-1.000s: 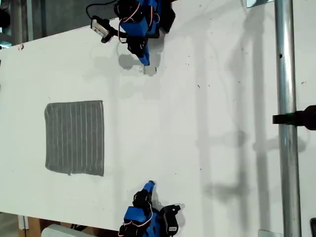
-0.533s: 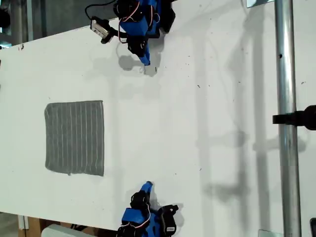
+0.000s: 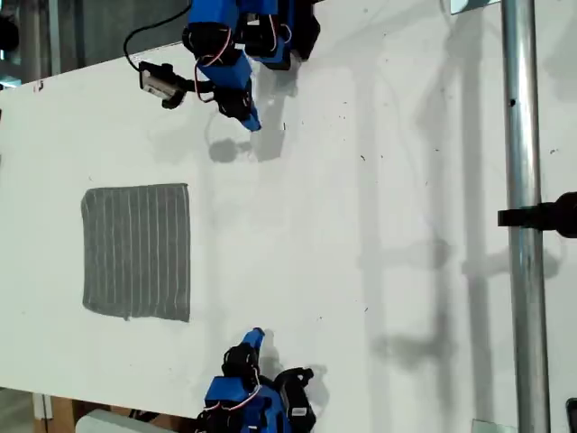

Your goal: Grasp corners of a towel and fold twice.

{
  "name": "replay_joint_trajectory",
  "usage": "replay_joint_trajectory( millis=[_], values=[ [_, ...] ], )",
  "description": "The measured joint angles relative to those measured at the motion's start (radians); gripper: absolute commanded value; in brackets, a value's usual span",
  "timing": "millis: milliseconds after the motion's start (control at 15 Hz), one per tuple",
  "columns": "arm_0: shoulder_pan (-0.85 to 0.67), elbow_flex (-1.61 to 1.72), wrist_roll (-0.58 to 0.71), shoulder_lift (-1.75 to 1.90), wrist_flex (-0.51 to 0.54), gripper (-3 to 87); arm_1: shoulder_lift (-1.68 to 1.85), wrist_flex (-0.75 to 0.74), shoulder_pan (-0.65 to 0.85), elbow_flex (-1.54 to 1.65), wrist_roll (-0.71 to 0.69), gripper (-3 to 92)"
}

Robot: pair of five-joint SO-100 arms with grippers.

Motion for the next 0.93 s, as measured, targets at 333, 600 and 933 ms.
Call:
replay_joint_trajectory(
  millis=[333, 600, 933],
  values=[
    [-0.161, -0.179, 0.183, -0.193, -0.023, -3.0, -0.364, -0.087, 0.149, -0.299, -0.218, -0.3],
    [-0.314, -0.472, 0.367, -0.442, 0.008, -2.9, -0.578, -0.098, 0.276, -0.526, -0.351, -0.3],
    [-0.540, -0.603, 0.566, -0.670, -0.118, -2.9, -0.899, -0.232, 0.434, -0.759, -0.477, -0.3]
  ],
)
